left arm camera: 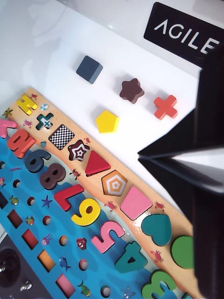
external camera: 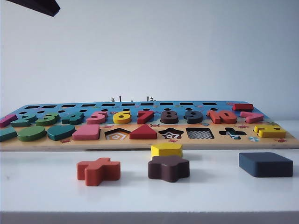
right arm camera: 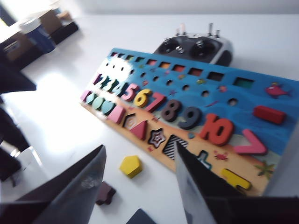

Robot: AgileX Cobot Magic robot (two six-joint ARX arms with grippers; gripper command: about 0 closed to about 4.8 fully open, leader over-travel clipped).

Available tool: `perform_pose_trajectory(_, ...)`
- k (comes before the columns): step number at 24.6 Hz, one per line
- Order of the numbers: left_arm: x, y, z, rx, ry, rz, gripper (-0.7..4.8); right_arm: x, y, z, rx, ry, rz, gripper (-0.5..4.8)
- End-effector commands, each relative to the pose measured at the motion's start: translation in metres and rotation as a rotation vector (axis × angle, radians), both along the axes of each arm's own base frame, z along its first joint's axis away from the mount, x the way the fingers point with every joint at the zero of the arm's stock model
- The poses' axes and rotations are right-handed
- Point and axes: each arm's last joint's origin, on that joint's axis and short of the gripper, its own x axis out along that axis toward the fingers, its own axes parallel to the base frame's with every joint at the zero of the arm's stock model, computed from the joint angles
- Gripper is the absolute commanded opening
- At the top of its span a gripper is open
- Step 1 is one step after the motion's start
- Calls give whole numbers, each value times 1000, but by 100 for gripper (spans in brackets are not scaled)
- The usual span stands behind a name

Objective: Insert the cube into the slot.

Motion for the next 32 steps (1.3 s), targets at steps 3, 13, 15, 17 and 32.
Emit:
perform_pose_trajectory(3, 5, -4, 3, -31, -24, 1, 20, 6, 14, 14, -117, 47, 224, 271)
perform_pose_trajectory(13, 7, -6, 2, -28, -20, 1, 20, 26, 74, 23, -565, 168, 483, 270)
perform_pose_trajectory(15, 7, -6, 2, -28, -20, 1, 20, 26, 85, 20, -693, 152, 500, 270)
perform_pose_trajectory(17, 6, -6, 2, -26, -19, 1, 20, 22, 100, 13, -880, 89, 528, 270)
perform_pose_trajectory(32, 6, -6, 2, -27, -19, 1, 20, 17, 136, -12, -1107, -159, 780, 269)
